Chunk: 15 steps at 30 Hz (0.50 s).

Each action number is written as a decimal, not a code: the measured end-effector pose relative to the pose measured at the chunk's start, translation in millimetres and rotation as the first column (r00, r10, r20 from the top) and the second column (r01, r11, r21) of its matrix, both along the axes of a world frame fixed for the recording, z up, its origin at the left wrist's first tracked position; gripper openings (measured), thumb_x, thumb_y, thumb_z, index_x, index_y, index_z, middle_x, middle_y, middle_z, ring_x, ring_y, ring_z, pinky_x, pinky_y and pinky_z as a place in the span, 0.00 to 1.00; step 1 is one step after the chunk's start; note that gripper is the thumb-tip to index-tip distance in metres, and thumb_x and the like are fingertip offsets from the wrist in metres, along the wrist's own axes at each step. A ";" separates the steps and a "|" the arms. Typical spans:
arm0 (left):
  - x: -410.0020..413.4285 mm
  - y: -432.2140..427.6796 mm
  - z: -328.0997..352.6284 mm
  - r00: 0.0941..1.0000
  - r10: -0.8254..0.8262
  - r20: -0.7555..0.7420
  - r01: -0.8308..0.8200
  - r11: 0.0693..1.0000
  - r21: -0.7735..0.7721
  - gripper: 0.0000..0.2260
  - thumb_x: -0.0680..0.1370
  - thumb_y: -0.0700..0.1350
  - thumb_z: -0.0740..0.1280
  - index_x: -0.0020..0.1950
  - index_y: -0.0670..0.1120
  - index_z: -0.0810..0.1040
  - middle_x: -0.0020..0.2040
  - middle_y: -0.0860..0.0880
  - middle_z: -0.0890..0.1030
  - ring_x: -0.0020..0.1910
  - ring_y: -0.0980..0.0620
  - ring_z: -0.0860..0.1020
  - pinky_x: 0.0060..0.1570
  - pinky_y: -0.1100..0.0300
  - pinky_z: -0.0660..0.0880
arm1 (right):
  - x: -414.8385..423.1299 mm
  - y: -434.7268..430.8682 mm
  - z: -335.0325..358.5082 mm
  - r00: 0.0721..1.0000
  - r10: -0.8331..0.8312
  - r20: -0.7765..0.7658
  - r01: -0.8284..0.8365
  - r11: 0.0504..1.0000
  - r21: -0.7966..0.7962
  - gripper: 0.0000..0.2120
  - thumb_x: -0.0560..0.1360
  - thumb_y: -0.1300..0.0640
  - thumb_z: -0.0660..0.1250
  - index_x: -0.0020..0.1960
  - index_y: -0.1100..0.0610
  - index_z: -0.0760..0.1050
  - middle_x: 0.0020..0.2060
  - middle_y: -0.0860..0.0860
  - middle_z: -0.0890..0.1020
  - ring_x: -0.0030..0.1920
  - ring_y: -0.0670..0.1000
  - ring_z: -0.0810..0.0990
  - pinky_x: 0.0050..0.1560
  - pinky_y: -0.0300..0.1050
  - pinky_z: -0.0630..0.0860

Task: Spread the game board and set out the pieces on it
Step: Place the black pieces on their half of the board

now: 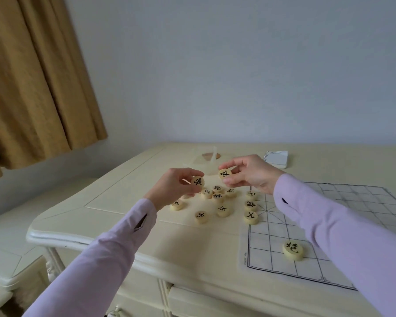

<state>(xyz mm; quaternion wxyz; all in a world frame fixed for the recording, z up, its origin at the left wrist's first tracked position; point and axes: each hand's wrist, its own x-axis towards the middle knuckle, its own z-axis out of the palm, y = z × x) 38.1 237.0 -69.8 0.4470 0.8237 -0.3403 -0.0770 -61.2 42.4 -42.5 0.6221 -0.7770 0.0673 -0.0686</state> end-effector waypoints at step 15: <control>3.1 -140.7 12.6 0.995 -0.061 0.084 0.049 0.989 0.142 0.14 0.70 0.32 0.72 0.54 0.42 0.80 0.43 0.47 0.81 0.30 0.52 0.80 0.35 0.63 0.80 | -23.6 -91.9 -27.1 0.945 -0.305 -0.121 0.328 0.889 0.319 0.21 0.71 0.76 0.67 0.62 0.72 0.70 0.39 0.58 0.78 0.37 0.53 0.78 0.33 0.38 0.80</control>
